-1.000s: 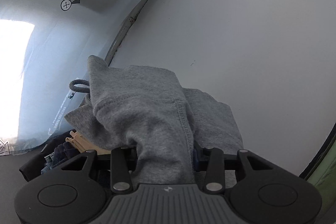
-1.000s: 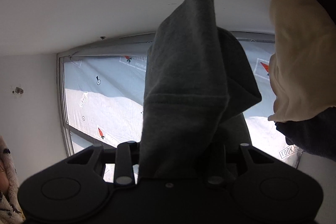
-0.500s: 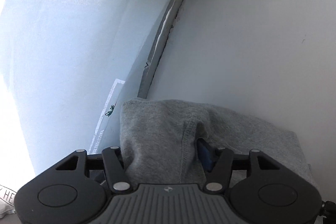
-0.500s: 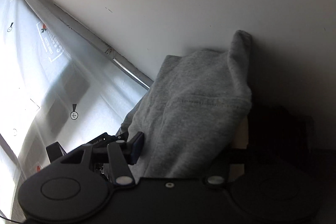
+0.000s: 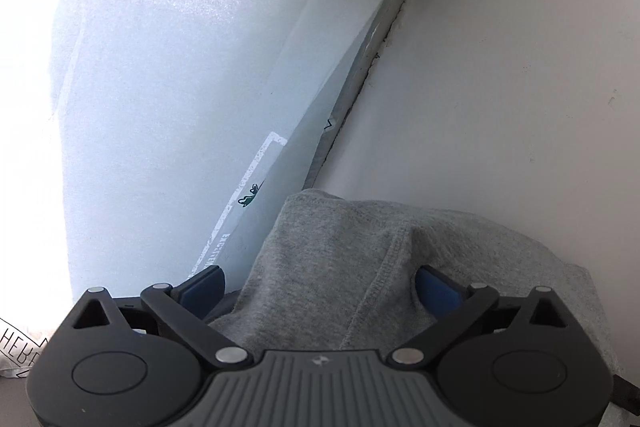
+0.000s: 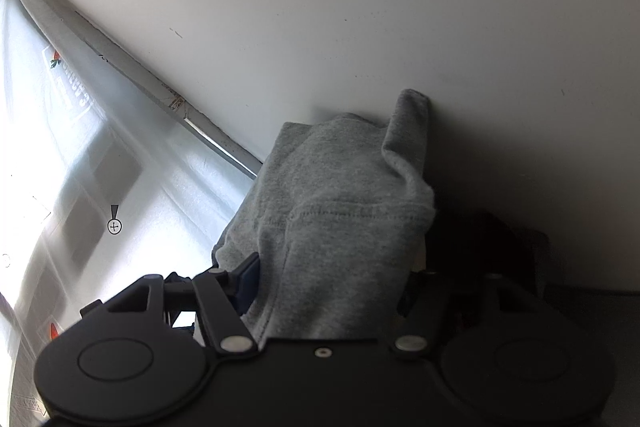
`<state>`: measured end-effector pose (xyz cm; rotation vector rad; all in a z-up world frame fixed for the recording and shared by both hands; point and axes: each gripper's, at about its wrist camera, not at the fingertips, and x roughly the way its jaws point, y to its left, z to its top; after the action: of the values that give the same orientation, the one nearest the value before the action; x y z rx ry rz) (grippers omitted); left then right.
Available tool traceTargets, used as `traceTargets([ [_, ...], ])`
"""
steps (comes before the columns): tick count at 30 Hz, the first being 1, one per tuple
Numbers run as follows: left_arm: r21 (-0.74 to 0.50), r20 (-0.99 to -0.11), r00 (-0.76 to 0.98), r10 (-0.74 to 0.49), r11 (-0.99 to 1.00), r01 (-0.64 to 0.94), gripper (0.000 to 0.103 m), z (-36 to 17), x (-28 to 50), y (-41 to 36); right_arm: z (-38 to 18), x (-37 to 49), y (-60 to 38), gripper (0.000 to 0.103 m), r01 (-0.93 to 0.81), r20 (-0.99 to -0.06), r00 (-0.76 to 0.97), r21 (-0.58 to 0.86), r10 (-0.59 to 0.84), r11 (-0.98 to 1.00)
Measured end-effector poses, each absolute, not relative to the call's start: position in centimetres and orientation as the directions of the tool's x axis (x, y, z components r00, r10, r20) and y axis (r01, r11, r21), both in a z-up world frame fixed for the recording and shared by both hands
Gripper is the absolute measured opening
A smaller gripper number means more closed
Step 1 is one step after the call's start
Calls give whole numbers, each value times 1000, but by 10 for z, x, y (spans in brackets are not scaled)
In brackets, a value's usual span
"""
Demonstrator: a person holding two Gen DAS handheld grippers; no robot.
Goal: Fold clothes
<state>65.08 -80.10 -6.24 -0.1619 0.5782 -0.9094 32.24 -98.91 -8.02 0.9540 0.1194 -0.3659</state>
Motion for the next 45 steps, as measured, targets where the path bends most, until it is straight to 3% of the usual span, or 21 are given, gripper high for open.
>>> traceTargets([
  [7, -451, -389, 550, -739, 673, 586, 101, -51, 625, -743, -70, 313, -991, 75, 440, -361, 898, 754, -253, 487],
  [14, -414, -359, 645, -675, 734, 538, 103, -14, 565, -682, -49, 295, -980, 78, 514, -448, 856, 681, -258, 522],
  [16, -391, -344, 672, -656, 750, 533, 103, -3, 536, -663, -38, 290, -966, 83, 518, -458, 850, 633, -261, 576],
  [21, -313, -296, 742, -602, 795, 520, 103, 28, 454, -619, -8, 272, -923, 92, 451, -434, 873, 542, -223, 710],
  [23, -275, -298, 775, -557, 828, 489, 103, 30, 420, -604, 0, 266, -900, 101, 399, -416, 889, 504, -190, 766],
  [31, -185, -188, 874, -448, 890, 417, 103, 26, 283, -530, 13, 233, -796, 103, 257, -375, 919, 335, -122, 906],
  [37, -254, -234, 928, -291, 940, 230, 103, 24, 225, -457, 19, 198, -713, 103, 153, -366, 929, 263, -48, 953],
  [45, -205, -245, 961, -130, 976, 80, 103, 20, 153, -346, 22, 136, -586, 103, 72, -382, 924, 171, -1, 983],
])
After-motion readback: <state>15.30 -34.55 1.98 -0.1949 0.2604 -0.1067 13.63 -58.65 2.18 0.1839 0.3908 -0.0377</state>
